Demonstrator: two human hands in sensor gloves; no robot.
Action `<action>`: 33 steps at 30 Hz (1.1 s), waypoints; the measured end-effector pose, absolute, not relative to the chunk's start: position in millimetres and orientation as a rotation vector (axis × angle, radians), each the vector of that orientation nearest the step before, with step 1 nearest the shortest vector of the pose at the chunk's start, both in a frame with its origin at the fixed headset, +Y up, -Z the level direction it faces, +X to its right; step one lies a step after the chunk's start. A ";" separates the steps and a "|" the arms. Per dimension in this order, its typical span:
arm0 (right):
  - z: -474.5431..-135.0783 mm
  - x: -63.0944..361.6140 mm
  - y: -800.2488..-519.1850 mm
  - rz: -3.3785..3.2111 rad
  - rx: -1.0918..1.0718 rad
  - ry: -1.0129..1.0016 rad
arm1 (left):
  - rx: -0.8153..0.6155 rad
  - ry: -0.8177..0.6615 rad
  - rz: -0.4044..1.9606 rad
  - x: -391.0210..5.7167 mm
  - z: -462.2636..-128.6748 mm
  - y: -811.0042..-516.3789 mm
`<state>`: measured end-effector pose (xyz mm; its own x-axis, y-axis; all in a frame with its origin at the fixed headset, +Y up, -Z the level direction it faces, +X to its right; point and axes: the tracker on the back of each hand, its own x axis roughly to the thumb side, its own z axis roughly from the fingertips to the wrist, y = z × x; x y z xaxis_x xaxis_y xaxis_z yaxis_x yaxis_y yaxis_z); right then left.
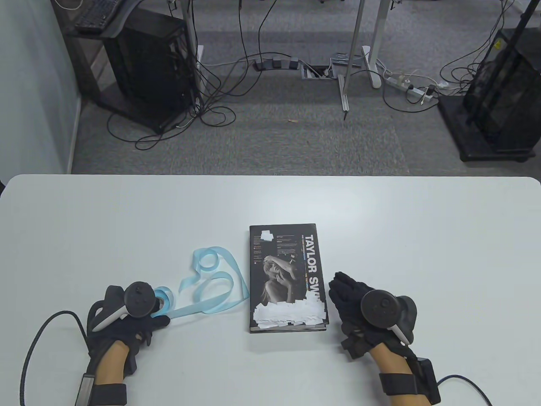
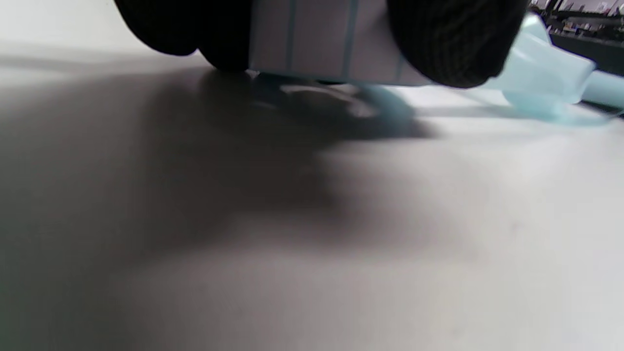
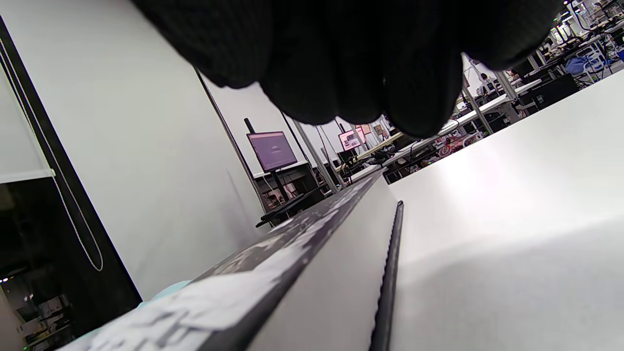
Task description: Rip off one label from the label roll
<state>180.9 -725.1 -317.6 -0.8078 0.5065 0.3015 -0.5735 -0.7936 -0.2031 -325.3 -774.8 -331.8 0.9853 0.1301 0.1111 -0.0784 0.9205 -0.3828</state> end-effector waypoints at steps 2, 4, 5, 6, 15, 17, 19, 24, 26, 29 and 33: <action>-317.4 181.0 -725.2 2.513 0.311 -0.383 | -0.400 -0.132 0.077 -323.3 -331.6 -776.5; -317.4 181.0 -725.3 2.516 0.312 -0.380 | -0.418 -0.125 0.052 -320.9 -331.2 -777.2; -317.3 180.9 -725.2 2.517 0.312 -0.378 | -0.420 -0.124 0.050 -319.9 -331.1 -777.2; -317.3 180.8 -725.4 2.519 0.312 -0.377 | -0.435 -0.127 0.056 -318.9 -330.8 -776.7; -317.7 180.7 -725.0 2.519 0.312 -0.379 | -0.464 -0.137 0.161 -315.3 -319.8 -749.1; -317.7 180.4 -725.1 2.519 0.314 -0.379 | -0.399 -0.171 0.162 -309.6 -316.2 -737.4; -317.8 180.5 -725.1 2.519 0.316 -0.380 | -0.328 -0.215 0.165 -301.8 -311.7 -726.8; -317.8 180.5 -725.1 2.515 0.318 -0.380 | -0.195 -0.363 0.206 -270.6 -297.4 -707.6; -317.7 180.6 -725.0 2.514 0.319 -0.381 | -0.173 -0.405 0.204 -259.4 -293.5 -705.5; -317.4 180.5 -725.2 2.517 0.323 -0.380 | -0.165 -0.483 0.180 -236.6 -286.9 -706.4; -317.0 180.2 -725.3 2.517 0.326 -0.379 | -0.214 -0.545 0.147 -214.7 -282.1 -714.6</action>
